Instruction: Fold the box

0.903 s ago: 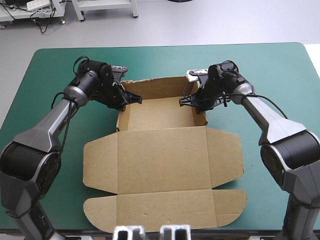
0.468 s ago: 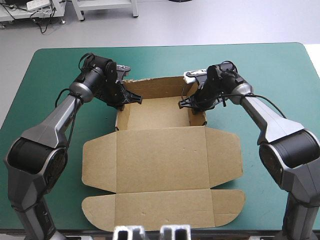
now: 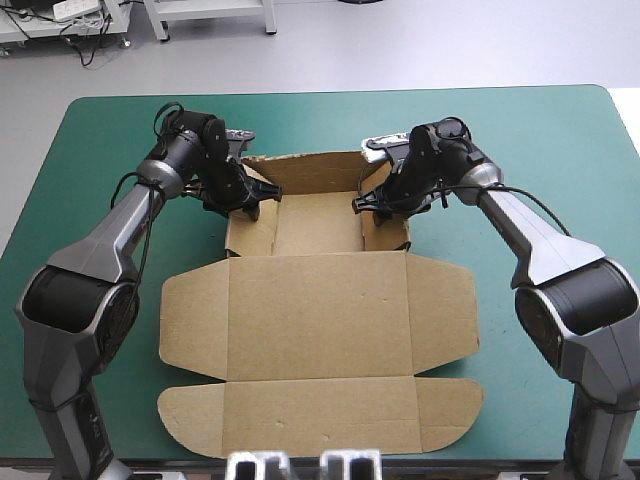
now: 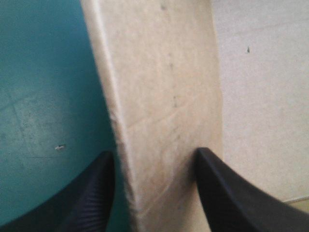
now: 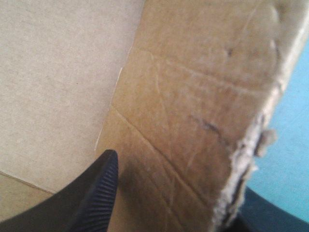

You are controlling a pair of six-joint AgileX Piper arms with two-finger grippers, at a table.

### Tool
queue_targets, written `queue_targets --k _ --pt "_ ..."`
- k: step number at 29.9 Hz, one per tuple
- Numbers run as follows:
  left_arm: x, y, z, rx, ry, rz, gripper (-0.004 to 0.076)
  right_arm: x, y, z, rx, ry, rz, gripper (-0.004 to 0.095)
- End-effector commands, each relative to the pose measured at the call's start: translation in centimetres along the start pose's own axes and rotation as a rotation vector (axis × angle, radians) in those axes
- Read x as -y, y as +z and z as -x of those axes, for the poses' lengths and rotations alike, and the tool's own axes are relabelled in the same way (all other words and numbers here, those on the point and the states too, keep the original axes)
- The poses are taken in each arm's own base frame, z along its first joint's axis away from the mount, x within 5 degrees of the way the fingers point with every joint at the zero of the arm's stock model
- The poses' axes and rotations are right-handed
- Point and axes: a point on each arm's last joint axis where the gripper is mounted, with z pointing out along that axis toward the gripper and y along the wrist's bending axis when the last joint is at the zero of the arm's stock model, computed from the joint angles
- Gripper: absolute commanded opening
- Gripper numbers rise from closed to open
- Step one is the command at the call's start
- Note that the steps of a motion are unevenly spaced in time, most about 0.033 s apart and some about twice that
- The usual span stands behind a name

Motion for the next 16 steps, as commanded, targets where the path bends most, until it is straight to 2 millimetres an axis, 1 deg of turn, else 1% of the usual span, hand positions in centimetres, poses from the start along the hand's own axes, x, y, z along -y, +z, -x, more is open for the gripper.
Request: queue_targets --k 1,3,6,9,11,12,14,16 --pt "0.2 -3.1 -0.6 0.021 -0.002 -0.023 0.0492 -0.2 -4.1 0.7 0.104 -0.039 -0.027 0.0490" --pt "0.1 -3.1 -0.6 0.022 0.001 -0.012 0.0510 0.0 -4.2 0.8 0.108 -0.048 -0.047 0.0500" --pt "-0.1 -3.1 -0.5 0.025 0.006 0.007 0.0509 0.8 -4.5 0.9 0.107 -0.017 -0.057 0.0500" --pt "-0.3 -4.1 -0.2 0.067 0.018 0.044 0.0509 1.3 -5.0 1.0 0.106 -0.003 -0.060 0.0500" --pt "-0.3 -5.6 0.2 0.117 0.023 0.053 0.0509 1.3 -5.9 1.3 0.113 -0.010 -0.064 0.0500" --pt "-0.4 -6.7 0.4 0.157 0.029 0.067 0.0509 1.2 -6.5 1.5 0.125 -0.023 -0.063 0.0500" --pt "-0.4 -9.6 0.5 0.246 0.035 0.078 0.0509 0.9 -7.9 1.9 0.149 -0.048 -0.063 0.0500" --pt "-0.3 -12.9 0.3 0.344 0.037 0.075 0.0509 0.7 -9.5 2.2 0.161 -0.053 -0.059 0.0500"
